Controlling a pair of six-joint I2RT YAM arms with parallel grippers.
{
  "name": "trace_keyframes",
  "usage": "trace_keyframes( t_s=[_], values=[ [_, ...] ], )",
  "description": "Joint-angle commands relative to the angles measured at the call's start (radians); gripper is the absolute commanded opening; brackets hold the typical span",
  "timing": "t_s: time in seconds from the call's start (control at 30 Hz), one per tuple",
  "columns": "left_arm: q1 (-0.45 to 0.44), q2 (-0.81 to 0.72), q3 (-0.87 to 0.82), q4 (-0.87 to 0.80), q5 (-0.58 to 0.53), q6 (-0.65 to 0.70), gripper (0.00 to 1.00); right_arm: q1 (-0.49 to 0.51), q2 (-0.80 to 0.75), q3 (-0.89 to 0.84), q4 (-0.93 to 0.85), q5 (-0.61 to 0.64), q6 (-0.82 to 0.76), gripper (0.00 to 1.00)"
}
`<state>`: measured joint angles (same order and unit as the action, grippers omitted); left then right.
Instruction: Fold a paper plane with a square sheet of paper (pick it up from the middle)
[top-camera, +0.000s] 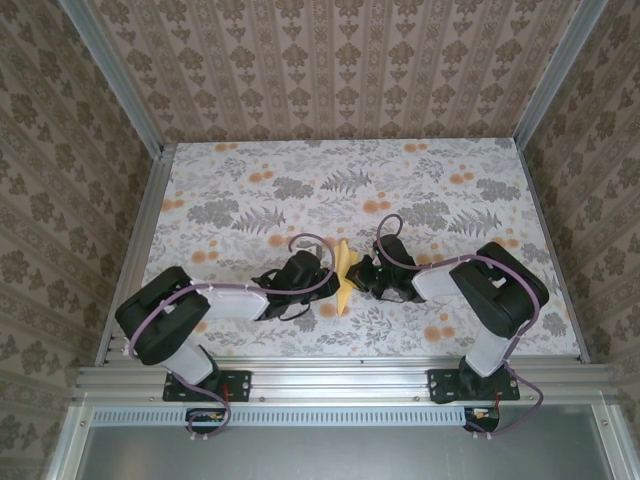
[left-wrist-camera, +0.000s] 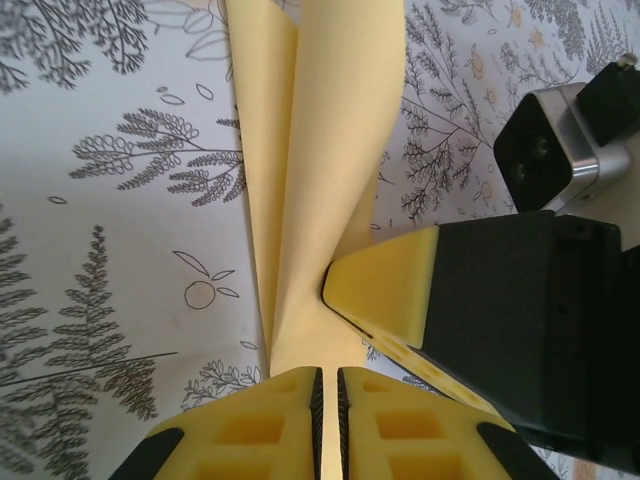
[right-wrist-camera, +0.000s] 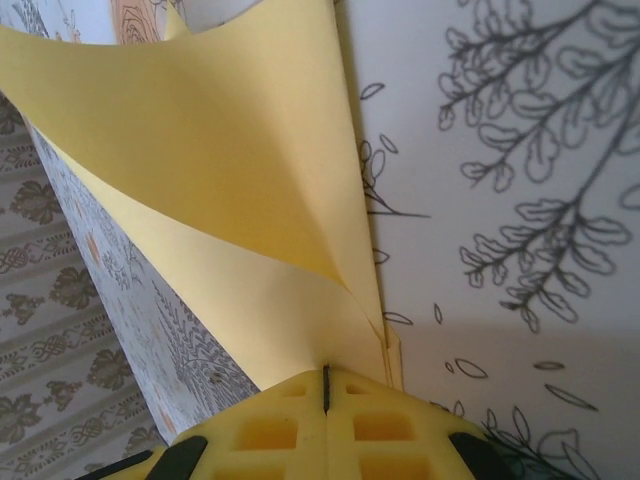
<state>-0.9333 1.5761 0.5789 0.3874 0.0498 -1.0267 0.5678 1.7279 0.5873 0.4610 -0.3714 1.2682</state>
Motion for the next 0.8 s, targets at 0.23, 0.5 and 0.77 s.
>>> trace_keyframes(
  t_s=[0.23,0.5,0.77],
  values=[
    [-0.02,0.096,-0.017,0.117,0.046,-0.062,0.14,0.006,0.019,-0.043,-0.093,0.02,0.066,0.05],
    [-0.034,0.102,-0.058,0.006,0.025,-0.019,0.1,-0.027,-0.026,-0.012,-0.055,-0.059,-0.045,0.06],
    [-0.018,0.102,-0.038,-0.117,0.052,0.151,0.07,-0.057,-0.083,0.116,-0.208,-0.169,-0.318,0.09]
  ],
)
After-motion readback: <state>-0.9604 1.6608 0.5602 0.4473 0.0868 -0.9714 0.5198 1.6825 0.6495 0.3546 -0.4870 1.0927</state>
